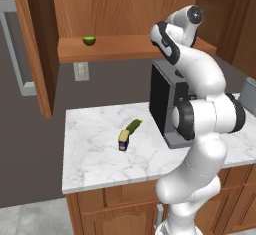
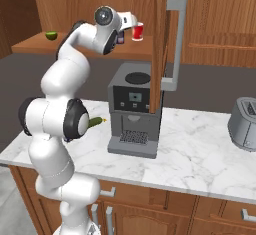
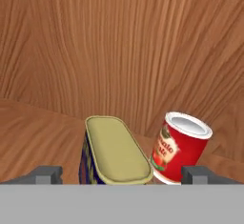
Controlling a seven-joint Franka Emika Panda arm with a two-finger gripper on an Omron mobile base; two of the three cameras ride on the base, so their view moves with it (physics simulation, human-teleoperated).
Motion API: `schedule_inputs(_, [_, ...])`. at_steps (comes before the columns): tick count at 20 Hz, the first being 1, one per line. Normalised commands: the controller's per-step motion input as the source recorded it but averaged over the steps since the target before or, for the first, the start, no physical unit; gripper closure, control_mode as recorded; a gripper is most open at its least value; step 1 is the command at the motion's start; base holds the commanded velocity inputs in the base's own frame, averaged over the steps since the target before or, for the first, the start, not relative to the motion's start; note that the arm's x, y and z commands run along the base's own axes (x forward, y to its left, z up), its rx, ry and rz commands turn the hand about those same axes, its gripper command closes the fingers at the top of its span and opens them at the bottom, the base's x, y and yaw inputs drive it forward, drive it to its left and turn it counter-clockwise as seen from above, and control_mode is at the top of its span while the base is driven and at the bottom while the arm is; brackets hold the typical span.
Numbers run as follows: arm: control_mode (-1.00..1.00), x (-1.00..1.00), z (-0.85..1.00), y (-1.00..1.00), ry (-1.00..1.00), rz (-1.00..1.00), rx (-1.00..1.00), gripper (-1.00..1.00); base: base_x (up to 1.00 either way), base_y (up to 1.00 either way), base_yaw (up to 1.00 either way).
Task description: Pick the cans from the counter and place them in their designated side in the cabinet.
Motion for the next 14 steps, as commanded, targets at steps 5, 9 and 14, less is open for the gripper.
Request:
schedule_inputs(5, [-1.0,-0.35,0.1,0.03,0.03,0.0,0.0,-1.0,0.0,0.0,0.0])
schedule_inputs(9, [-1.0,-0.43,0.17,0.13,0.05,0.0,0.0,-1.0,0.0,0.0,0.0])
schedule_inputs(14, [-1.0,-0.48,0.16,0.14,0.04,0.0,0.0,-1.0,0.0,0.0,0.0])
